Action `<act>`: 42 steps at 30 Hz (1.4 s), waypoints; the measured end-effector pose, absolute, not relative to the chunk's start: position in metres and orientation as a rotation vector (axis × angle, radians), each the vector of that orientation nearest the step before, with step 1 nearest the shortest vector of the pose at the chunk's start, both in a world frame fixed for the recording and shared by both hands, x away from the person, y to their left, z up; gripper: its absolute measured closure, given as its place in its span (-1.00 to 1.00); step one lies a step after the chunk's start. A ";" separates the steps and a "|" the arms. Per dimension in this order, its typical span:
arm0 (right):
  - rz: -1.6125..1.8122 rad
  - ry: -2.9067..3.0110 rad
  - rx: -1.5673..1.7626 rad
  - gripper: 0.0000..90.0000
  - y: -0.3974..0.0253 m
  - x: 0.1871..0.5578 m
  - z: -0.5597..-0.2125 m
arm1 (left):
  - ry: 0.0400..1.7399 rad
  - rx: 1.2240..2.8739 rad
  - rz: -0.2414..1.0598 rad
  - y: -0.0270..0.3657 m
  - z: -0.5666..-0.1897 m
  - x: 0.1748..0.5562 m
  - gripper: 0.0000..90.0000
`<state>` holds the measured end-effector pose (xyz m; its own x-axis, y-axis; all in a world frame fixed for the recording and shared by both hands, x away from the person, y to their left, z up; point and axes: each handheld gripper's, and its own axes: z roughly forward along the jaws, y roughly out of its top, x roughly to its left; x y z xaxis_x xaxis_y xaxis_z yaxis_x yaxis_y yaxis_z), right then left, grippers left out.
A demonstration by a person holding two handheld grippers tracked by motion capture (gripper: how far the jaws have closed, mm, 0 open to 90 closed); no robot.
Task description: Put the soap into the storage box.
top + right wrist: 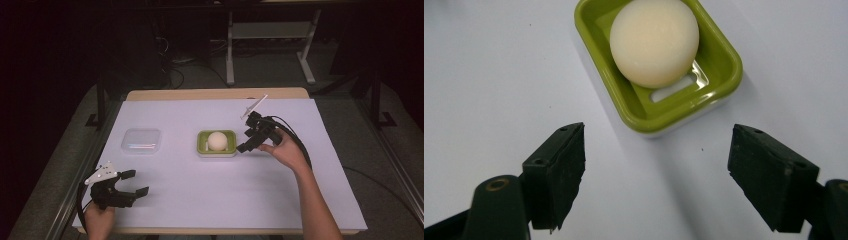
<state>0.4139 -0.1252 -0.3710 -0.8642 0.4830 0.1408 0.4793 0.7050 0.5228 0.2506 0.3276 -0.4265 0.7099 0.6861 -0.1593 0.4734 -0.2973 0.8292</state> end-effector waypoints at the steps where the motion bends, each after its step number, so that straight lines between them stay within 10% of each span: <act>1: 0.879 2.897 0.812 -0.51 -0.126 0.413 -0.372 | 0.891 1.956 0.278 0.327 -0.426 0.251 -0.71; 42: 0.961 2.845 0.842 -0.52 -0.169 0.361 -0.387 | 0.887 1.963 0.283 0.324 -0.427 0.251 -0.71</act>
<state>0.3608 -0.1693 -0.3872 -0.8541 0.4994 0.1452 0.4851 0.6644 0.5685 0.2508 0.3243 -0.4272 0.7122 0.6853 -0.1520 0.4702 -0.3049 0.8282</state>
